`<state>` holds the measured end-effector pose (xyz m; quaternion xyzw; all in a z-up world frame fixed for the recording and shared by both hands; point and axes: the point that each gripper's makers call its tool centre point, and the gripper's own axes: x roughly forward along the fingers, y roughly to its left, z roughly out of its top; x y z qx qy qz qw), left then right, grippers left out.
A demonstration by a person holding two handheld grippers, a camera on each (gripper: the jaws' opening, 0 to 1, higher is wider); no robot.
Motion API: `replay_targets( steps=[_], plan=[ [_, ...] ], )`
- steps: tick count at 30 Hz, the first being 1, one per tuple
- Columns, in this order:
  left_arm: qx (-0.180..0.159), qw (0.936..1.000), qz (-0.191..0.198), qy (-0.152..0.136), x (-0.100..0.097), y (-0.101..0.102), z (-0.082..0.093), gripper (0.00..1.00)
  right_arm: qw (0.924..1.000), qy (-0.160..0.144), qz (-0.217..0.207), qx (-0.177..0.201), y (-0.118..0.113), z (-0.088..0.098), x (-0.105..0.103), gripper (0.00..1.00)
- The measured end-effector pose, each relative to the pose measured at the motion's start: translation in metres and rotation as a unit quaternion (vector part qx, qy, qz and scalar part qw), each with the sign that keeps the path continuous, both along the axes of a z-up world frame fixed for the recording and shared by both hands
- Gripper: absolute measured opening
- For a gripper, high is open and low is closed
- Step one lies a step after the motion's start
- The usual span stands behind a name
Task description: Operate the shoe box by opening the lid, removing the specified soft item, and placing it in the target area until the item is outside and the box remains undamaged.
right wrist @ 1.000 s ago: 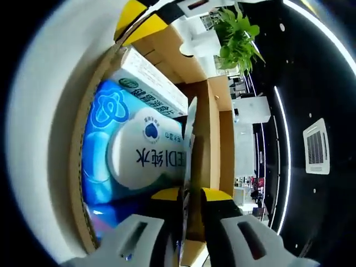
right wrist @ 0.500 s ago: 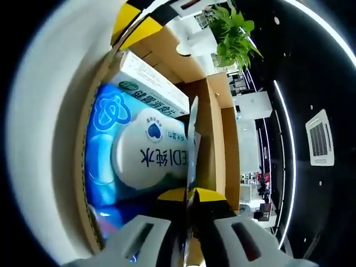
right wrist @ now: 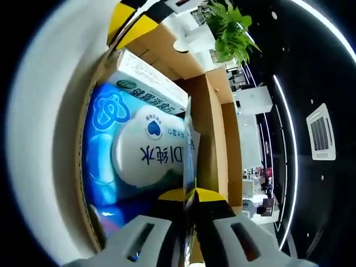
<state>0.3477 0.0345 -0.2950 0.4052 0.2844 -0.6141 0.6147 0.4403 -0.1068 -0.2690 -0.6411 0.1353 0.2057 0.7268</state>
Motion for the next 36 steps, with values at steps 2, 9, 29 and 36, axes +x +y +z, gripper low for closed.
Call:
replay_targets(
  steps=[2, 9, 29, 36],
  plan=[
    [0.001, 1.0000, 0.000, 0.000, 0.000, 0.000, 0.000, 0.03, 1.0000, -0.003, -0.001, -0.003, 0.000, 0.001, 0.000, 0.02],
    [0.002, 1.0000, 0.002, 0.000, 0.001, 0.000, 0.000, 0.03, 0.9999, -0.006, 0.009, -0.002, 0.002, 0.001, 0.000, 0.02],
    [0.004, 1.0000, 0.003, -0.001, 0.003, 0.002, 0.000, 0.03, 0.9995, -0.028, 0.016, 0.004, 0.005, 0.008, 0.001, 0.02],
    [0.002, 1.0000, 0.002, 0.001, 0.002, 0.001, 0.000, 0.03, 0.9984, -0.048, 0.031, -0.006, 0.007, 0.014, -0.001, 0.02]
  ],
)
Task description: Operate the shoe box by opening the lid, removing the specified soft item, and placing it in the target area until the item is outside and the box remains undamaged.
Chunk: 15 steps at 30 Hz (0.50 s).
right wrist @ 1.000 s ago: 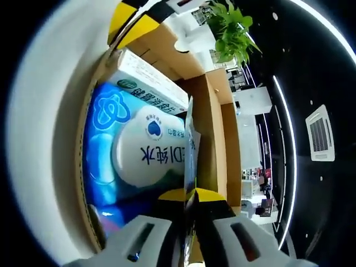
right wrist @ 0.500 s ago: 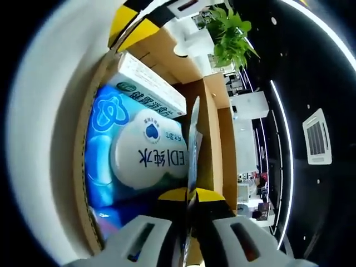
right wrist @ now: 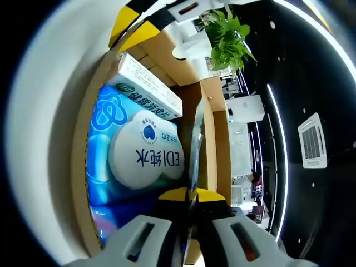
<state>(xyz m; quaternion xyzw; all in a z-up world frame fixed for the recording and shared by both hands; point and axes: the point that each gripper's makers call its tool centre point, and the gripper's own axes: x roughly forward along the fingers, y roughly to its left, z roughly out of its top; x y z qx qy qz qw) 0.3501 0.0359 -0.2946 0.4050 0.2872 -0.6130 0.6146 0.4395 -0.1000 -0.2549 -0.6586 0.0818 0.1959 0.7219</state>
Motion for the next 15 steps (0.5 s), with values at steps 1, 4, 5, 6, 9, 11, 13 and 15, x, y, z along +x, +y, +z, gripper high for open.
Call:
replay_targets(
  steps=[1, 4, 5, 6, 9, 11, 13, 15],
  plan=[
    [0.000, 1.0000, 0.000, 0.001, 0.000, 0.000, 0.000, 0.03, 1.0000, -0.001, 0.000, 0.001, -0.001, 0.003, 0.000, 0.02],
    [-0.001, 1.0000, 0.000, 0.001, -0.001, 0.000, 0.000, 0.03, 1.0000, -0.007, 0.000, 0.000, -0.002, 0.008, -0.001, 0.02],
    [-0.001, 1.0000, 0.000, 0.001, -0.001, 0.000, 0.000, 0.03, 0.9999, -0.011, 0.001, 0.000, -0.003, 0.012, -0.002, 0.02],
    [-0.001, 1.0000, 0.000, 0.001, -0.001, 0.000, 0.000, 0.03, 0.9999, -0.016, 0.001, 0.000, -0.003, 0.016, -0.002, 0.02],
    [-0.001, 1.0000, 0.000, 0.001, -0.002, -0.001, 0.000, 0.03, 0.9996, -0.028, 0.002, -0.001, -0.005, 0.027, -0.004, 0.02],
    [0.000, 1.0000, 0.000, 0.001, -0.002, -0.001, 0.000, 0.03, 0.9995, -0.031, 0.001, -0.002, -0.007, 0.031, -0.005, 0.02],
    [0.000, 1.0000, 0.001, 0.000, -0.002, 0.000, 0.000, 0.03, 0.9991, -0.042, -0.001, -0.010, -0.012, 0.040, -0.009, 0.02],
    [0.000, 1.0000, 0.001, 0.000, -0.003, -0.001, 0.000, 0.03, 0.9988, -0.047, -0.001, -0.015, -0.016, 0.044, -0.011, 0.02]
  ],
)
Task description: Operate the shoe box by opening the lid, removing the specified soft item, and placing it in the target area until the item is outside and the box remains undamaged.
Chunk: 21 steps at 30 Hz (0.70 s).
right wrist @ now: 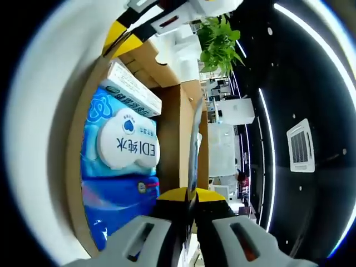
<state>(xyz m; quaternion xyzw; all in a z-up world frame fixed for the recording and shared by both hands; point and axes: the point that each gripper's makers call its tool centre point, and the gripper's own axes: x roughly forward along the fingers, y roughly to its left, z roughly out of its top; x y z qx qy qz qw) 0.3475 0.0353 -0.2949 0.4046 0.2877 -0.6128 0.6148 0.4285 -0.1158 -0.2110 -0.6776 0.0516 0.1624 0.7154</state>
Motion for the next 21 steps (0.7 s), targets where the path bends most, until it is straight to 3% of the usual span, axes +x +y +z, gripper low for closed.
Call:
replay_targets(
  steps=[11, 21],
  plan=[
    [0.000, 1.0000, 0.001, 0.000, -0.002, 0.000, -0.001, 0.03, 0.9988, -0.029, -0.037, -0.012, -0.048, 0.030, -0.014, 0.02],
    [0.000, 1.0000, 0.002, 0.001, 0.000, 0.000, -0.001, 0.03, 0.9960, -0.030, -0.081, -0.022, -0.104, 0.037, -0.025, 0.02]
  ],
)
